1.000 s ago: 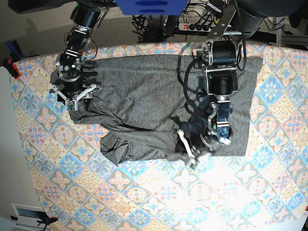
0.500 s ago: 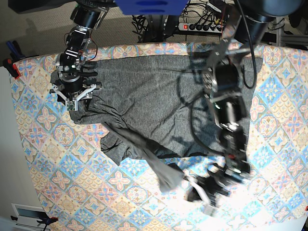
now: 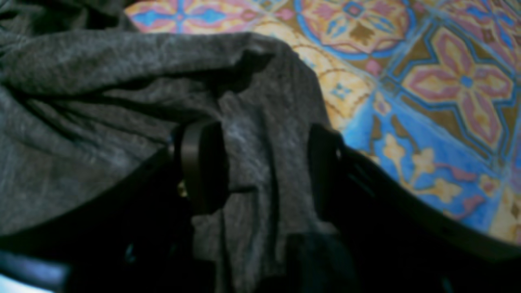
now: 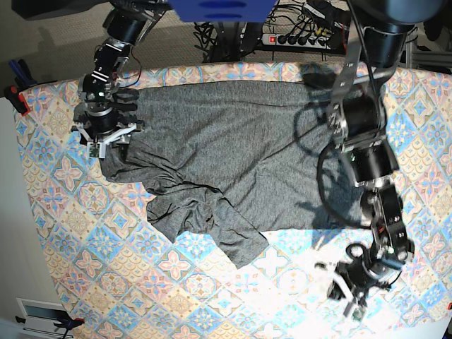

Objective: Layout the t-shirt on the table in an organized manner, then fold the t-shirt properly
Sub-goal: 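Bring the left gripper back and pinch the bunched fabric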

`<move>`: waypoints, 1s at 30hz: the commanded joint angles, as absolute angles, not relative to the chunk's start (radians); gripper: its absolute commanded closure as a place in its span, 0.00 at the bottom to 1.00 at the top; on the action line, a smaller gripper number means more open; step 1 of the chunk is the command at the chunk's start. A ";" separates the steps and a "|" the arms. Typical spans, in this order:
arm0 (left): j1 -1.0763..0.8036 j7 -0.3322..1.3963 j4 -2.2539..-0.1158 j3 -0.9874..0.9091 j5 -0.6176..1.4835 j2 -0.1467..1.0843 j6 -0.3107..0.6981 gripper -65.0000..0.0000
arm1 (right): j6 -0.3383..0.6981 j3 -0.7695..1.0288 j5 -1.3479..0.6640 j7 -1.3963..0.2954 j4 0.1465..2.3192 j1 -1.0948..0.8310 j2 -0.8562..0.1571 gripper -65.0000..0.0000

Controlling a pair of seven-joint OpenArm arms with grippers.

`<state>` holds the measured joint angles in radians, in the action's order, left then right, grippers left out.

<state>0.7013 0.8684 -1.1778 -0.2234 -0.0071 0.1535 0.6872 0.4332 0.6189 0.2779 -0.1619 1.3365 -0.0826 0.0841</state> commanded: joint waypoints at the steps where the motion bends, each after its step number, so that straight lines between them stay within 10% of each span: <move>1: 0.707 0.851 -1.216 -0.162 0.015 0.143 0.698 0.89 | 0.367 0.639 0.417 -0.392 1.300 -0.119 0.073 0.51; 9: 0.639 0.745 -1.242 -0.042 0.010 0.024 0.698 0.56 | 0.367 0.631 0.418 -0.392 1.313 -0.119 0.076 0.51; 30: 0.725 0.251 -0.404 0.018 -0.165 -0.093 0.698 0.62 | 0.367 0.633 0.418 -0.392 1.314 -0.119 0.076 0.51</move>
<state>0.6880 0.2348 -0.3939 0.0143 -0.1581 -0.0792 0.6907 0.4248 0.6170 0.2684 -0.1711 1.3407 -0.0830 0.0849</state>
